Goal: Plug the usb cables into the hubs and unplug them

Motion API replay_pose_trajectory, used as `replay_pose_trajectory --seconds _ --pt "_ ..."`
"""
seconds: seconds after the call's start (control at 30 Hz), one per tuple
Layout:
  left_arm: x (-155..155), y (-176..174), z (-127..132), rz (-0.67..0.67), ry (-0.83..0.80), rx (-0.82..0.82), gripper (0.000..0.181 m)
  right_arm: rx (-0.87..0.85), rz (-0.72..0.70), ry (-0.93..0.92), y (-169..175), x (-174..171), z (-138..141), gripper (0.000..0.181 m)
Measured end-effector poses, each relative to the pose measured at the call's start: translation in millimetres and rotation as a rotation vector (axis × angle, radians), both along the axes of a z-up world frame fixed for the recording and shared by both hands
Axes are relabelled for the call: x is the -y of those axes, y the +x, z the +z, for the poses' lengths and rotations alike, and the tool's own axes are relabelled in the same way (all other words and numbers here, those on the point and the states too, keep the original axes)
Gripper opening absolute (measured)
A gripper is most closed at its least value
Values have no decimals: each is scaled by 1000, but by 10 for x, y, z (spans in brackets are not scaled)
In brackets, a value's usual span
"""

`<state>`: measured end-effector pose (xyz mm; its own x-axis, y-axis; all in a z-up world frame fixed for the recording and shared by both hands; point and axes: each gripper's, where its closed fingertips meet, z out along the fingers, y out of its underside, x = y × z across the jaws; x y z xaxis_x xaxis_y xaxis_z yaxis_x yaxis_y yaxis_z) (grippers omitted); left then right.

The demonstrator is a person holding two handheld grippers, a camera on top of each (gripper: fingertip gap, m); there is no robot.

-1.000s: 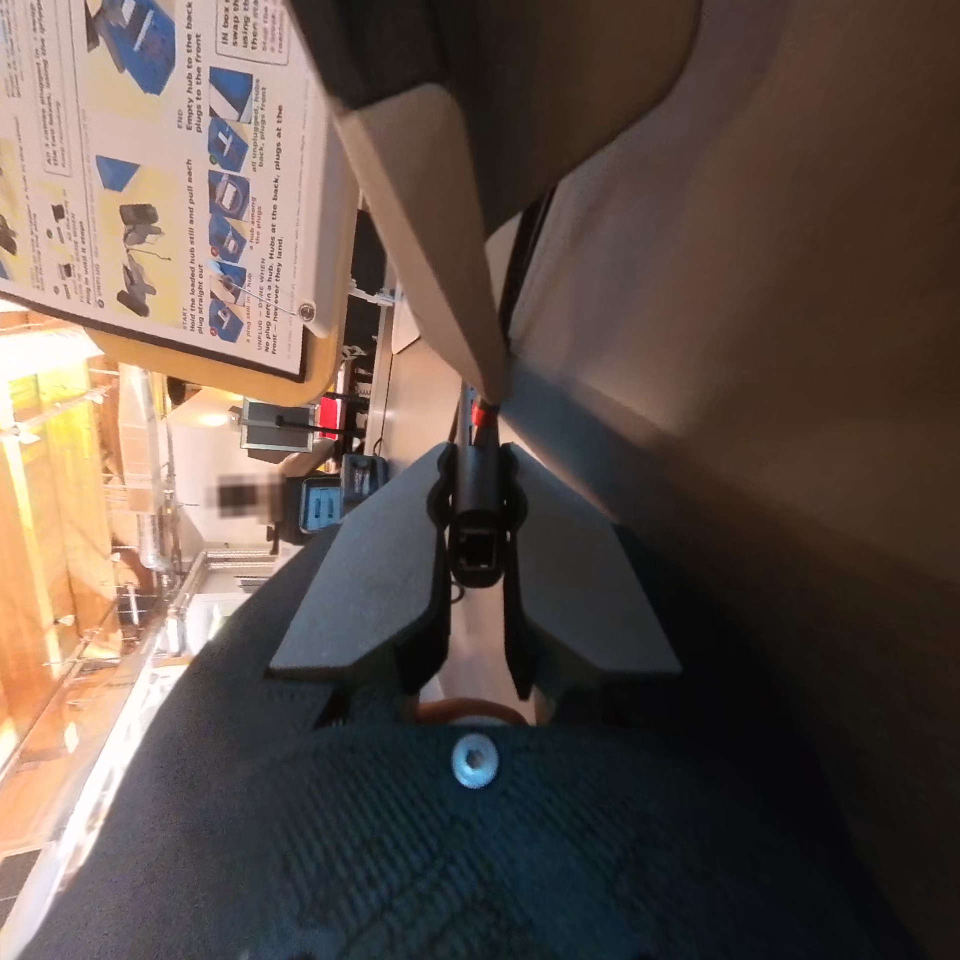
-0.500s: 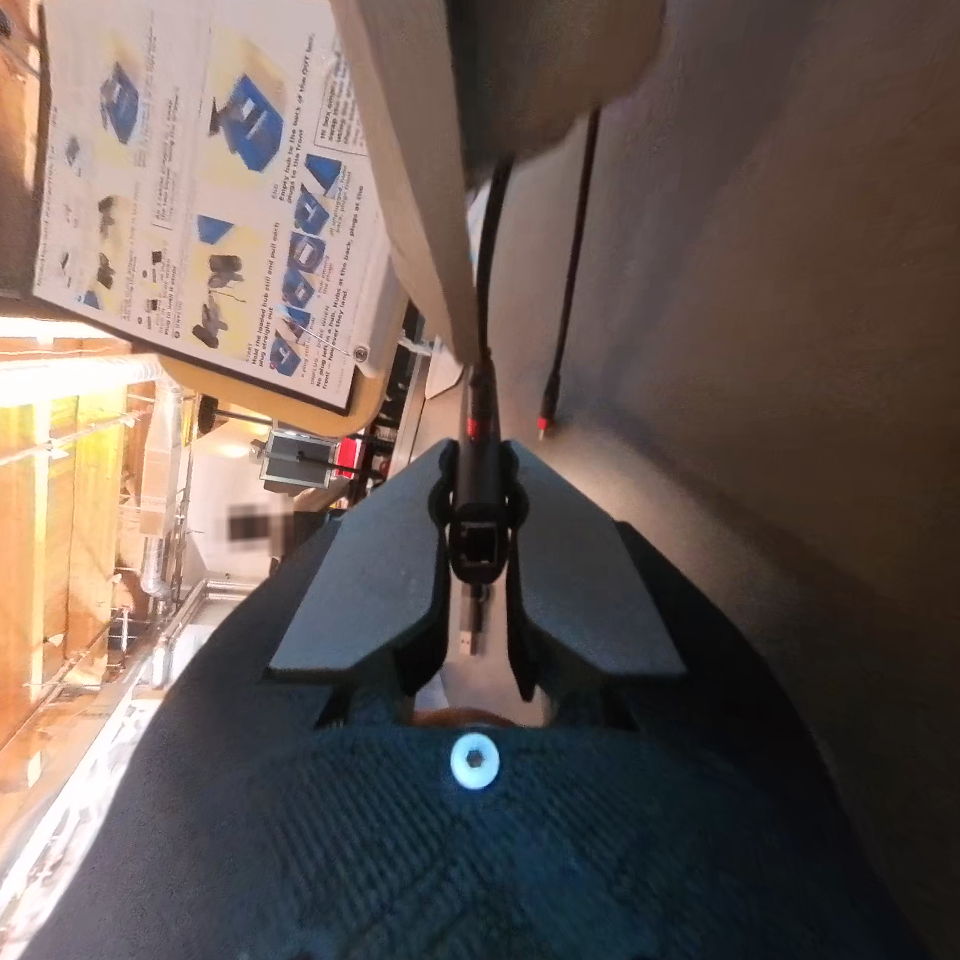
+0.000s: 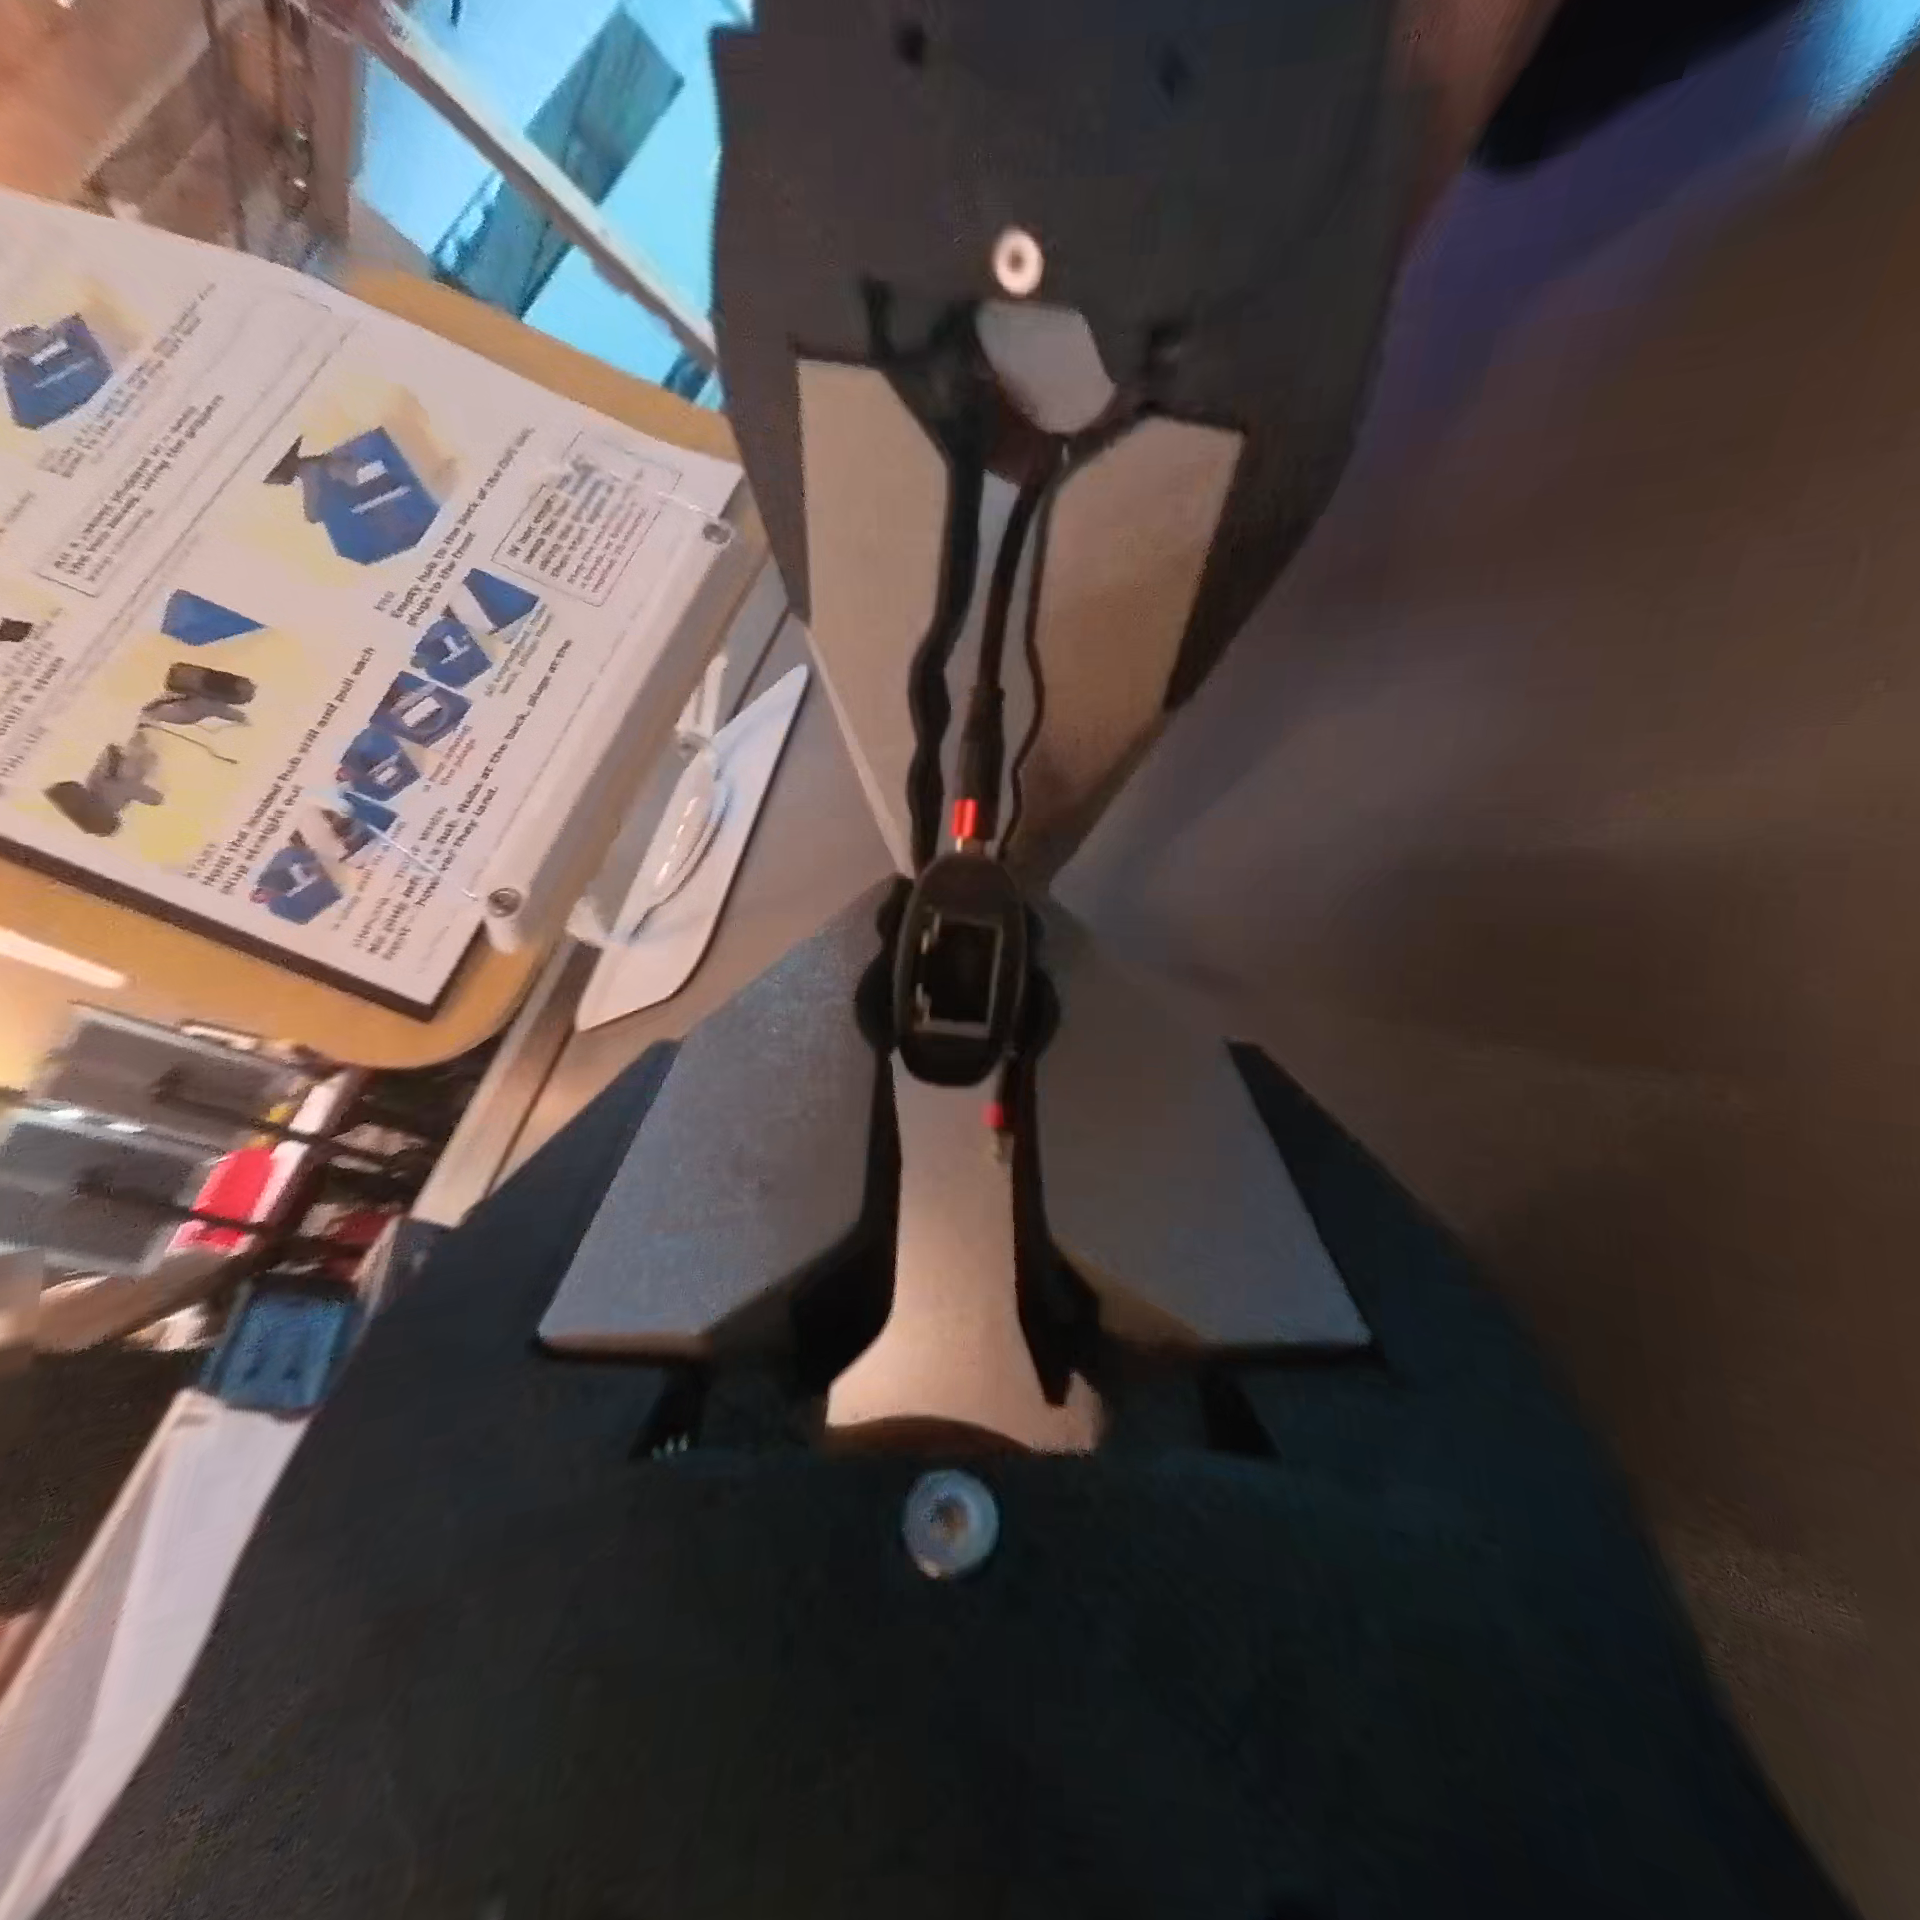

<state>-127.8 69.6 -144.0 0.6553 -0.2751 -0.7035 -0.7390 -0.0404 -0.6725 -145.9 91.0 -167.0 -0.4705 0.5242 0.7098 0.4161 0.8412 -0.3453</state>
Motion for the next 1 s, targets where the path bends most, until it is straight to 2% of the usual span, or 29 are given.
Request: replay_pose_trajectory --seconds 0.07,0.17,0.3,0.4,0.57,0.67,0.73,0.8,0.93,1.0 --pt "35 17 38 -33 10 33 15 -13 6 -2 13 43 20 13" --pt "79 111 172 -92 61 115 16 -34 -18 -103 123 58 130 13" --pt "92 -38 392 -20 168 218 45 -99 -185 -174 474 -294 553 12" --pt "79 -160 416 34 171 253 40 -190 -316 -180 884 -725 1197 12" --pt "36 -184 293 80 136 159 26 -342 -527 -147 1759 -1597 2560 12" --pt "25 -176 273 93 141 110 24 -331 -627 -141 2186 -2034 3029 13" --pt "18 -192 280 101 142 116 23 -270 -698 -92 2393 -2336 3111 13" --pt "11 -234 273 118 135 121 23 -179 -752 -53 2544 -2595 3051 12" --pt "-1 -285 291 148 162 78 21 -8 -805 -50 2717 -3014 2726 12" --pt "-18 -295 273 154 151 79 21 94 -818 -87 2762 -3177 2449 13"
